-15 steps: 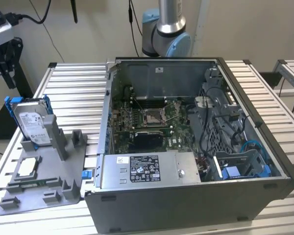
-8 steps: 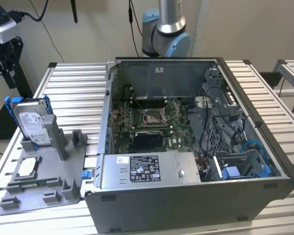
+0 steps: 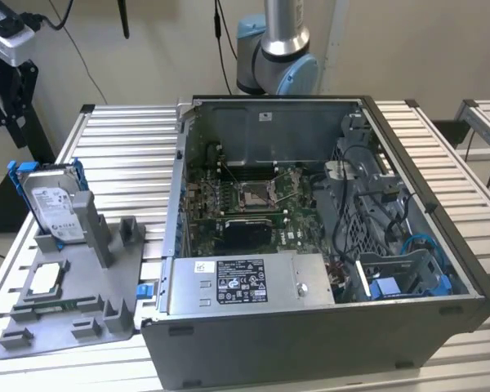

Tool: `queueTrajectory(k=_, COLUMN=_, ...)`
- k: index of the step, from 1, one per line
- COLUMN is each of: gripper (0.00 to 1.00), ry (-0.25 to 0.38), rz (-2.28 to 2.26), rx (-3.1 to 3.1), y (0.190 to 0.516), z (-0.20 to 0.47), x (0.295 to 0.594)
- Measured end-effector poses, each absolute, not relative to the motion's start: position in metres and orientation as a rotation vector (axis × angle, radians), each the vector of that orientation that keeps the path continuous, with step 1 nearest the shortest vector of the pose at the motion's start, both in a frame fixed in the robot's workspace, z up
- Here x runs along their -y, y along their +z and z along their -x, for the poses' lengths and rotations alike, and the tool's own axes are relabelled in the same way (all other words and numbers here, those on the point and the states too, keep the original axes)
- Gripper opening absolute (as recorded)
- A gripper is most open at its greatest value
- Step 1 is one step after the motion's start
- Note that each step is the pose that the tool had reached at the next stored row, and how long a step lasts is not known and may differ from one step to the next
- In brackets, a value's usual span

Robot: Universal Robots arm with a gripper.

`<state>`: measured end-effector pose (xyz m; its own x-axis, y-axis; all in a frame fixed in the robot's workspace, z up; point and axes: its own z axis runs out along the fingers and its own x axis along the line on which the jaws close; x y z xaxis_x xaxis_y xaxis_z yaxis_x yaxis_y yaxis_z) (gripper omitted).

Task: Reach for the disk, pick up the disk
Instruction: 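Pick up the disk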

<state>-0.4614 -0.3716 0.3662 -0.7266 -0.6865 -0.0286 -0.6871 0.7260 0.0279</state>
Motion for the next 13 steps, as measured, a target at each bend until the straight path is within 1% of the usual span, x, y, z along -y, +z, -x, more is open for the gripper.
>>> queueTrajectory(k=13, gripper=0.00, ry=0.054, rz=1.489, rx=-2.742, y=0.3661, z=0.4615, x=0.3716)
